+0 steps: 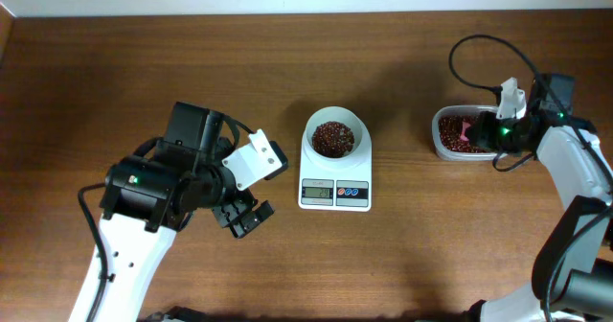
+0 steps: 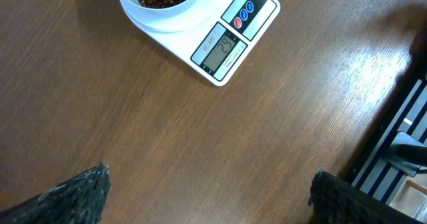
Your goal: Scoop and weigh 50g on scale
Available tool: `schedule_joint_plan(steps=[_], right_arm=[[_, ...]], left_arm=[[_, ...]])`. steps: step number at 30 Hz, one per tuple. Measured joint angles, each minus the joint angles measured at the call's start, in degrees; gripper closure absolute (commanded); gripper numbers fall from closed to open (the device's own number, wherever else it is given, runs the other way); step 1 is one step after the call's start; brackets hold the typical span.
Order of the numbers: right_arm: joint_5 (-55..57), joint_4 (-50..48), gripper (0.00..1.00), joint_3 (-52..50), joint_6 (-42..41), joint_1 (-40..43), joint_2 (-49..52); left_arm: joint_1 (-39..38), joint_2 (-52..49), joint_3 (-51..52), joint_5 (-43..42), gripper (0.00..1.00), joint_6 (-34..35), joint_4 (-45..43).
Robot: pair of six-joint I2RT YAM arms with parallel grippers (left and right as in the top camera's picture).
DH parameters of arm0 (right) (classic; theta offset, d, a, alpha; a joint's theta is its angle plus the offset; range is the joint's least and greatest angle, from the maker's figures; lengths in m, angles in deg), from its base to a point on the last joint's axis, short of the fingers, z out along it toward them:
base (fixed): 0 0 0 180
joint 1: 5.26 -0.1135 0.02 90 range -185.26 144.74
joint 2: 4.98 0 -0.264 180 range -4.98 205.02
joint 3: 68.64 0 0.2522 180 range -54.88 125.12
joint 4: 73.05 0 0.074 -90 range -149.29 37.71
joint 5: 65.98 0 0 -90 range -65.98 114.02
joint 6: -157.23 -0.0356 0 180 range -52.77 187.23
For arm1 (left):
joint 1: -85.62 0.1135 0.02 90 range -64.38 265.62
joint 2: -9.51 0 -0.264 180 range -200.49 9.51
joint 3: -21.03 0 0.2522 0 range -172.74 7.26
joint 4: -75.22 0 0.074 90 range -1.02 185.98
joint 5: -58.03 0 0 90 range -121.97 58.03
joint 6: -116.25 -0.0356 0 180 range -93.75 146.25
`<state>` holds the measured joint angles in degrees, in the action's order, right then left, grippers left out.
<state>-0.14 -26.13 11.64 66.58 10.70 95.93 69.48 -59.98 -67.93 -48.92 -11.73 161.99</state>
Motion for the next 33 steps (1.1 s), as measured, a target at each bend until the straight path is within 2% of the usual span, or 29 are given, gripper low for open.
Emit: schedule_joint_plan(steps=[4, 14, 21, 33], right_arm=[[-4.02, -0.68, 0.96, 0.35, -1.18, 0.02, 1.44], [-5.99, -0.9, 0.96, 0.42, -3.5, 0.35, 1.9], [-14.53, -0.9, 0.96, 0.39, -6.99, 6.23, 3.63], [-15.5, -1.95, 0.96, 0.17, -7.17, 6.4, 3.74]], left_arm=[[0.0, 0.0, 0.0, 0.0, 0.01, 0.0, 0.0], [0.0, 0.0, 0.0, 0.0, 0.01, 0.0, 0.0], [0.0, 0.0, 0.0, 0.0, 0.01, 0.0, 0.0], [0.0, 0.0, 0.0, 0.0, 0.01, 0.0, 0.0]])
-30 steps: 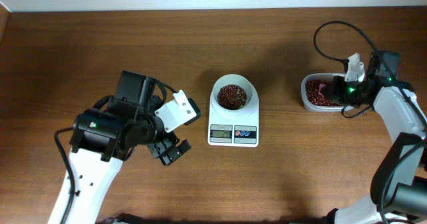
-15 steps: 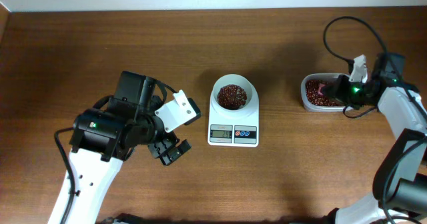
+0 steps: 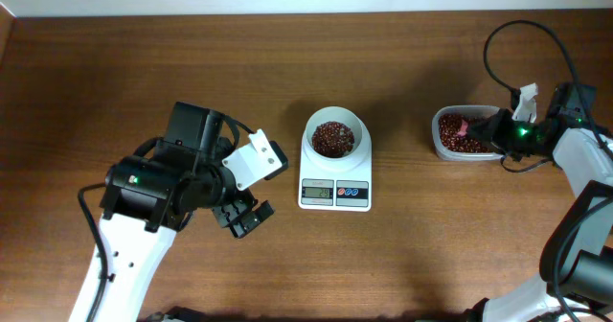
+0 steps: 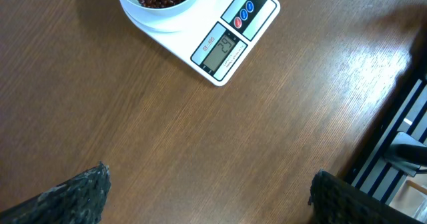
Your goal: Scoop and weigh 50g on scale
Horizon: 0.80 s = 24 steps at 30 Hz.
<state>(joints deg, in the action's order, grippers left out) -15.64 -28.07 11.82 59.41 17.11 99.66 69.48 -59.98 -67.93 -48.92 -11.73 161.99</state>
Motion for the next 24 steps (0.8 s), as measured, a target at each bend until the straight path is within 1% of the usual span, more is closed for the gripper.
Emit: schedule_joint_plan(steps=[15, 18, 22, 24], right_arm=[[-1.51, -0.44, 0.96, -0.13, 0.02, 0.5, 0.35], [-5.49, -0.11, 0.96, -0.17, 0.02, 3.32, 0.55], [-12.9, 0.42, 0.96, -0.17, 0.0, 10.32, 0.55], [-14.43, 2.34, 0.96, -0.17, 0.28, 10.99, 0.55]], left_arm=[[0.0, 0.0, 0.0, 0.0, 0.01, 0.0, 0.0], [0.0, 0.0, 0.0, 0.0, 0.01, 0.0, 0.0], [0.0, 0.0, 0.0, 0.0, 0.01, 0.0, 0.0], [0.0, 0.0, 0.0, 0.0, 0.01, 0.0, 0.02]])
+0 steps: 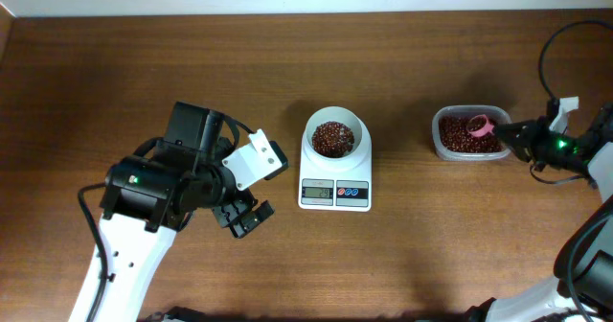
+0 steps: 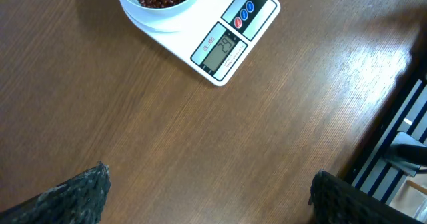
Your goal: Scoop and weigh 50g on scale
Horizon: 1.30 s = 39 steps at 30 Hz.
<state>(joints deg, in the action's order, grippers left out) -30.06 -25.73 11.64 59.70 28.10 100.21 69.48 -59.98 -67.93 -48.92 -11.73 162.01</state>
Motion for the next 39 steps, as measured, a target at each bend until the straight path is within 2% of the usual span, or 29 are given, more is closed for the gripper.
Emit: schedule_joint_plan(steps=[10, 17, 20, 25, 28, 34, 39], right_arm=[[-2.03, 3.3, 0.96, 0.0, 2.8, -0.02, 0.02], [-4.39, 3.26, 0.96, 0.0, 15.19, -0.02, 0.02], [-4.33, 3.26, 0.96, 0.0, 17.27, -0.02, 0.02], [-2.47, 5.01, 0.96, 0.0, 17.86, -0.02, 0.04], [-2.86, 5.03, 0.96, 0.0, 14.6, 0.09, 0.04], [-13.81, 5.42, 0.96, 0.0, 12.85, 4.7, 0.04], [-17.0, 6.91, 0.96, 0.0, 12.39, 6.03, 0.04]], left_arm=[[0.0, 0.0, 0.0, 0.0, 0.01, 0.0, -0.02], [0.0, 0.0, 0.0, 0.0, 0.01, 0.0, -0.02], [0.0, 0.0, 0.0, 0.0, 0.01, 0.0, -0.02], [0.0, 0.0, 0.0, 0.0, 0.01, 0.0, -0.02], [0.0, 0.0, 0.0, 0.0, 0.01, 0.0, -0.02], [0.0, 0.0, 0.0, 0.0, 0.01, 0.0, -0.02], [0.0, 0.0, 0.0, 0.02, 0.01, 0.0, -0.02]])
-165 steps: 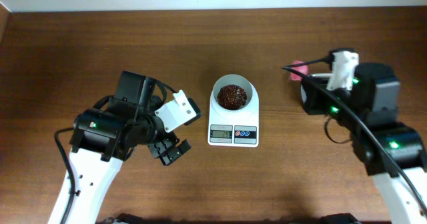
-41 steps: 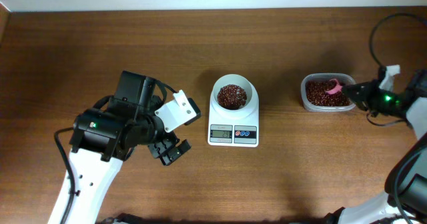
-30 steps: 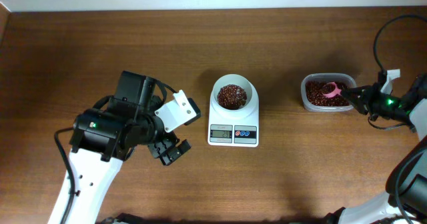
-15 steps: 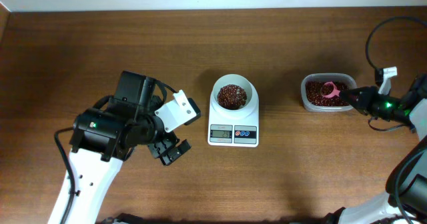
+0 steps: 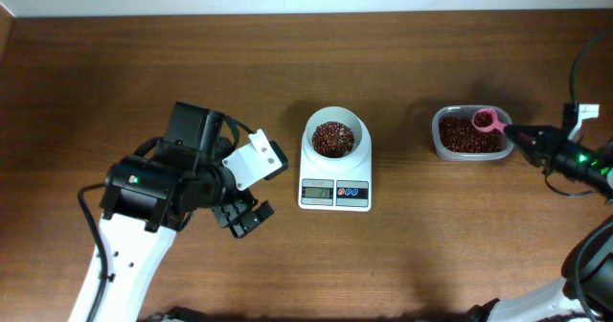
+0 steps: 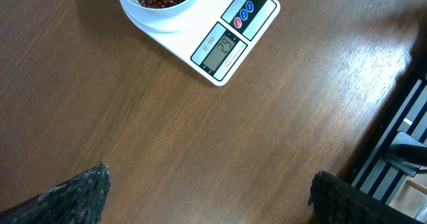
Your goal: Scoop and weigh 50g on scale
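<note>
A white bowl [image 5: 334, 138] of dark red beans stands on the white digital scale [image 5: 334, 192]. The left wrist view shows the scale [image 6: 235, 32], whose display [image 6: 219, 51] seems to read 24. At the right a clear tub [image 5: 466, 135] holds more beans. The pink scoop [image 5: 488, 121] hangs over the tub's right part, and my right gripper [image 5: 518, 135] is shut on its handle. Whether the scoop holds beans cannot be told. My left gripper [image 5: 244, 217] hovers open over bare table left of the scale, its fingers [image 6: 73, 194] wide apart.
The right arm's black cable [image 5: 578, 58] loops at the table's right edge. The wooden table [image 5: 412, 264] ends near the left gripper, where black slats [image 6: 393, 141] show below it.
My right gripper has drawn further right with the pink scoop, whose head is now at the tub's right rim instead of its middle. The left arm and the scale are unchanged.
My right gripper was down in the bean tub on the scoop. At each later moment the right arm stood further to the right, with the scoop's head shifting from the tub's left part to its right rim. The left arm has stayed still, open.
</note>
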Available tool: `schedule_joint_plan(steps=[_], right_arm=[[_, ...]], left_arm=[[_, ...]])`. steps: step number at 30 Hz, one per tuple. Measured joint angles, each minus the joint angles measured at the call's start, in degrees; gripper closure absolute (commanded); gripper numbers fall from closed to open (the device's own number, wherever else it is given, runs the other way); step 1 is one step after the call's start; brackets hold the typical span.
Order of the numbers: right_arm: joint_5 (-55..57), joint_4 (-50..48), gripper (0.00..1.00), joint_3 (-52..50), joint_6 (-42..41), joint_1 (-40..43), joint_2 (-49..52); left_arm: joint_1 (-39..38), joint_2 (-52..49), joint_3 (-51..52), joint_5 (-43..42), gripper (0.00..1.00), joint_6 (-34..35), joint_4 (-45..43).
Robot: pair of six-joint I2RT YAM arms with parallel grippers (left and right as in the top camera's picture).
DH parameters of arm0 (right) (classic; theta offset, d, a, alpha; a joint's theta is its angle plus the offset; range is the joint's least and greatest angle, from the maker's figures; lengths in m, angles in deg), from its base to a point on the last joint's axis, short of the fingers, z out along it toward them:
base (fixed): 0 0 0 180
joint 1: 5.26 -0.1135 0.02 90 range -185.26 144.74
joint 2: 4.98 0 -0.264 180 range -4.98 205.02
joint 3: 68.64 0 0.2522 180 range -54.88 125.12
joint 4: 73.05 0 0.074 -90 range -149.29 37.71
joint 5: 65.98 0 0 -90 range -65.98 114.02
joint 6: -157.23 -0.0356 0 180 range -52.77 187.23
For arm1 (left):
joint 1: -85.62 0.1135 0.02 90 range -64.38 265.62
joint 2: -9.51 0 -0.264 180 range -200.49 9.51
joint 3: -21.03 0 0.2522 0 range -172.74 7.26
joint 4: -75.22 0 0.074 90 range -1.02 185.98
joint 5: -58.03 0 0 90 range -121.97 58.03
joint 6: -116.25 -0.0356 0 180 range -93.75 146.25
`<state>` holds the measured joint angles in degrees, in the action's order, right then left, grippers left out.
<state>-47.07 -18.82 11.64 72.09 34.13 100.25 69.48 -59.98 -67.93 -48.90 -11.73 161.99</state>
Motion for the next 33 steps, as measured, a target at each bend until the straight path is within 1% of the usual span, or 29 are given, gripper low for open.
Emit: schedule_joint_plan(steps=[4, 7, 15, 21, 25, 30, 32, 33], right_arm=[[-3.5, 0.24, 0.96, 0.0, -0.04, -0.13, 0.0], [-4.44, 0.24, 0.96, 0.0, -0.07, -1.86, 0.0], [-5.14, -0.15, 0.96, 0.0, -1.25, -16.52, 0.0], [-5.14, -0.63, 0.96, 0.0, -2.51, -25.44, 0.0], [-5.14, -0.63, 0.96, 0.0, -2.95, -29.59, 0.0], [-5.14, -1.11, 0.96, 0.0, -3.26, -32.76, 0.0], [-5.35, -3.91, 0.96, -0.02, -4.87, -34.03, 0.0], [-5.38, -6.82, 0.96, -0.11, -6.47, -34.58, 0.0]], left_arm=[[0.0, 0.0, 0.0, -0.02, 0.01, 0.0, 0.0], [0.0, 0.0, 0.0, -0.02, 0.01, 0.0, 0.0], [0.0, 0.0, 0.0, -0.02, 0.01, 0.0, 0.0], [0.0, 0.0, 0.0, -0.02, 0.01, 0.0, 0.0], [0.0, 0.0, 0.0, -0.02, 0.01, 0.0, 0.0], [0.0, 0.0, 0.0, -0.02, 0.01, 0.0, 0.0], [0.0, 0.0, 0.0, -0.02, 0.01, 0.0, 0.02], [0.0, 0.0, 0.0, 0.0, 0.01, 0.0, 0.04]])
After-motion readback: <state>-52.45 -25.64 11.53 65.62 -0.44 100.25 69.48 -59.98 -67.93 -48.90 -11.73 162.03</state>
